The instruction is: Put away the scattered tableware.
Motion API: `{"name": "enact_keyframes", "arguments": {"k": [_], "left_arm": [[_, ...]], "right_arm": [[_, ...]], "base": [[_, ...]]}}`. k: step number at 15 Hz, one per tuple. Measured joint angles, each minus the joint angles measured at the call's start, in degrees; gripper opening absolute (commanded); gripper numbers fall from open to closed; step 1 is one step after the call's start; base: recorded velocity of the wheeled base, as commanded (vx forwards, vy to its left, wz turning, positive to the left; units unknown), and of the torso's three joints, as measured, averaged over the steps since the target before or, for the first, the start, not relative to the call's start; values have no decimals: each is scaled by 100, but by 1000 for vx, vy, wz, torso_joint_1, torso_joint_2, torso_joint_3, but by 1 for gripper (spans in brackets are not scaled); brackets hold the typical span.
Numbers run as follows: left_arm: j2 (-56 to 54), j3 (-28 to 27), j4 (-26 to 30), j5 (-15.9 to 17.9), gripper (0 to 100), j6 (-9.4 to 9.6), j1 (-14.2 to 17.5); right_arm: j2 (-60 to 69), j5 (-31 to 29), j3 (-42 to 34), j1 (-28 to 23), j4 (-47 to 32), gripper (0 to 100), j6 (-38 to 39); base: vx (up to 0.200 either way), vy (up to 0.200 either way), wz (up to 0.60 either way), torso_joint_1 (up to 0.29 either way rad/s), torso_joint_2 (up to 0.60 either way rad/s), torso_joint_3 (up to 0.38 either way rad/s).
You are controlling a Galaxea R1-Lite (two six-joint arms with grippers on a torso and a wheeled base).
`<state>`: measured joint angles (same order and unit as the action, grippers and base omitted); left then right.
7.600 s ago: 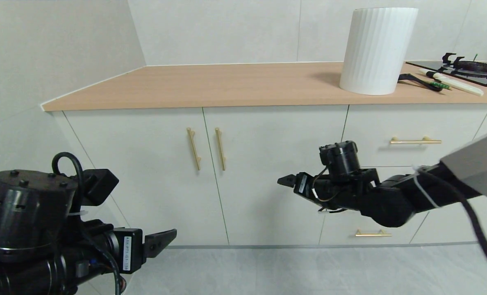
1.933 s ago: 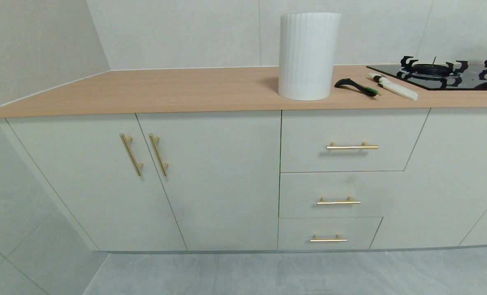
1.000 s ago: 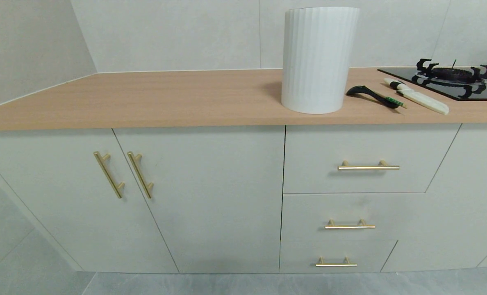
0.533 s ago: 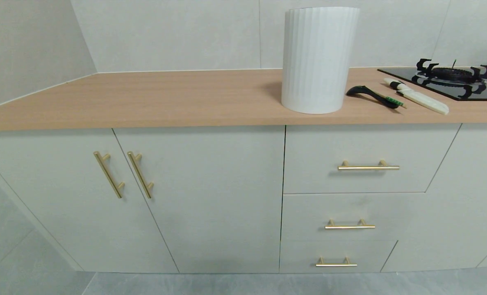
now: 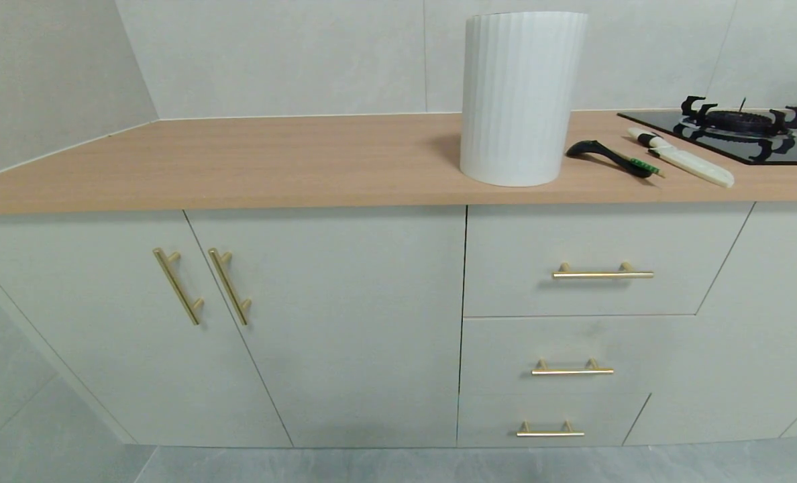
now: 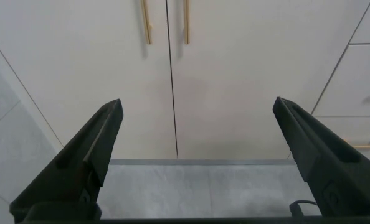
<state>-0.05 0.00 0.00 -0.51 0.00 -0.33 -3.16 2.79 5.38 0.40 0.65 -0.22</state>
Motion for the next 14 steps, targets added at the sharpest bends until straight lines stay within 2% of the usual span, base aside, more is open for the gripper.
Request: {"name": "enact_keyframes", "arguments": {"k": [5, 10, 14], "left_arm": [[0, 0, 0, 0, 100, 0, -2], [2, 0, 0, 0, 100, 0, -2], [0, -2, 0, 0, 100, 0, -2]], "right_arm": [[-2027, 345, 901, 138, -49, 100, -32], [-4836, 429, 2337, 670, -32, 100, -56], [-6797, 440, 3569, 891, 1, 100, -65]], "base": [[0, 0, 0, 0, 0, 0], [0, 0, 0, 0, 0, 0], [0, 0, 0, 0, 0, 0]]}}
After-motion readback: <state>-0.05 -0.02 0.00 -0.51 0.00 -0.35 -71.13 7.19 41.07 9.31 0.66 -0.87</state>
